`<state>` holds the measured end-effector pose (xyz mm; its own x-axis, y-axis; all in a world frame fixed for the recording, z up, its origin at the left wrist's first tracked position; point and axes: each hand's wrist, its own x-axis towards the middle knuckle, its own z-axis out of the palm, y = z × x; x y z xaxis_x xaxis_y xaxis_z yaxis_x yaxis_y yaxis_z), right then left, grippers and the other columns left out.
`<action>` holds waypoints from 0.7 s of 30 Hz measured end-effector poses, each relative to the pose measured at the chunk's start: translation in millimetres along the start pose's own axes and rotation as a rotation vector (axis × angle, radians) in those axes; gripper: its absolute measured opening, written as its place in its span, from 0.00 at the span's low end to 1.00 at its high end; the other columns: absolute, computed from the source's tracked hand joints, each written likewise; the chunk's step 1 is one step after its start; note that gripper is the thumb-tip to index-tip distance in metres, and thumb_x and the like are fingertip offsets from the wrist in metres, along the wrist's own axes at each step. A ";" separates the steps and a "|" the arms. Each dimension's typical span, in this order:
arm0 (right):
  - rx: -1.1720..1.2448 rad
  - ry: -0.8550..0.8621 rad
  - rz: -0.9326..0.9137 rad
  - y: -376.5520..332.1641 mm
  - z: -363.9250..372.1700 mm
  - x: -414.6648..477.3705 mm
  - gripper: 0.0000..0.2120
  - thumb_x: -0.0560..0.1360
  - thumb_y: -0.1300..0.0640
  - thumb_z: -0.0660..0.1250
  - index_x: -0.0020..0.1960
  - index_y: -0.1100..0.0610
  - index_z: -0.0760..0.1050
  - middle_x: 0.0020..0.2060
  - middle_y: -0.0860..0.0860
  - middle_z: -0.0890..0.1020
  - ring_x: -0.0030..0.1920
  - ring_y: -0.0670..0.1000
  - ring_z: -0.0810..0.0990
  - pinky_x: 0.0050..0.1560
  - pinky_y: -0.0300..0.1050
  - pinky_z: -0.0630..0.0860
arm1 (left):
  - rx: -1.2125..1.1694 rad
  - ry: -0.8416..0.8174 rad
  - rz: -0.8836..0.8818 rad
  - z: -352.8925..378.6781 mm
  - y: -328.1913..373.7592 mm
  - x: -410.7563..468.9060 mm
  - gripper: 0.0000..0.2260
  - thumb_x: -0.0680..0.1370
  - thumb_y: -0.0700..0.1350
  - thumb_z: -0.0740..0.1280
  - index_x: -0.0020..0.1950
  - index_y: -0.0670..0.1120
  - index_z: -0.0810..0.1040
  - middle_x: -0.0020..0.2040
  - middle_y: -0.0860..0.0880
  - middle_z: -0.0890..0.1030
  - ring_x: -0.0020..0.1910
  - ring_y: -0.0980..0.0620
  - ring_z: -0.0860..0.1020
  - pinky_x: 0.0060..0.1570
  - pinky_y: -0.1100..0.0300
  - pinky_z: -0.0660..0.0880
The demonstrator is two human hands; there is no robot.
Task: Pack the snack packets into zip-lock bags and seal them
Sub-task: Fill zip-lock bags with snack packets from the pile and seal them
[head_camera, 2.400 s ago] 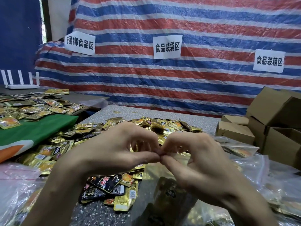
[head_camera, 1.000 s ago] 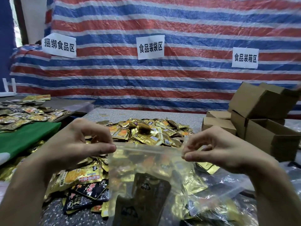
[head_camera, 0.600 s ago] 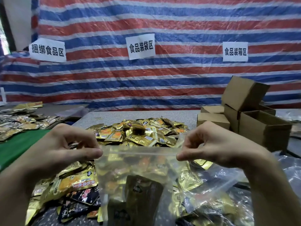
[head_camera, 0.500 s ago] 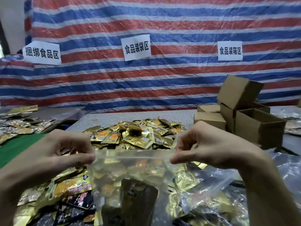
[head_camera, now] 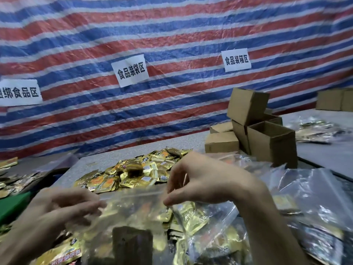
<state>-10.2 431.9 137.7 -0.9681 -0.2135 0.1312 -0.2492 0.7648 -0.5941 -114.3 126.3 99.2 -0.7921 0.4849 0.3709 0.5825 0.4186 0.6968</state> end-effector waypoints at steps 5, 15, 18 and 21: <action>0.009 -0.007 0.007 -3.8 -2.7 -9.5 0.14 0.74 0.45 0.74 0.49 0.55 0.82 0.42 0.49 0.84 0.42 0.48 0.83 0.40 0.44 0.81 | 0.103 0.017 -0.073 1.5 29.3 34.8 0.09 0.71 0.53 0.73 0.40 0.48 0.87 0.37 0.43 0.85 0.37 0.44 0.85 0.35 0.51 0.82; -0.009 -0.140 -0.131 -22.1 0.7 -17.1 0.15 0.75 0.41 0.72 0.49 0.53 0.82 0.39 0.48 0.85 0.39 0.47 0.83 0.36 0.42 0.77 | 0.533 0.514 0.249 38.8 133.4 190.8 0.11 0.78 0.50 0.70 0.44 0.44 0.85 0.34 0.46 0.83 0.30 0.46 0.80 0.33 0.56 0.78; -0.013 -0.110 -0.084 -13.7 -4.4 -17.7 0.14 0.77 0.44 0.70 0.49 0.55 0.83 0.41 0.52 0.86 0.42 0.50 0.84 0.39 0.44 0.79 | 0.602 0.793 0.282 85.5 152.8 225.2 0.16 0.81 0.54 0.64 0.49 0.44 0.85 0.42 0.41 0.85 0.40 0.43 0.83 0.41 0.54 0.76; -0.013 -0.081 -0.036 -5.1 -10.3 -20.5 0.13 0.78 0.48 0.69 0.49 0.58 0.82 0.41 0.54 0.86 0.42 0.53 0.84 0.39 0.45 0.78 | 0.479 0.697 0.393 147.5 143.8 225.6 0.14 0.81 0.54 0.64 0.48 0.48 0.85 0.43 0.46 0.86 0.42 0.45 0.83 0.41 0.55 0.74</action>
<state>10.6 438.7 146.2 -0.9532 -0.2892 0.0876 -0.2849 0.7635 -0.5796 -182.3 409.1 192.5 -0.3622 0.1537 0.9194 0.7227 0.6693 0.1728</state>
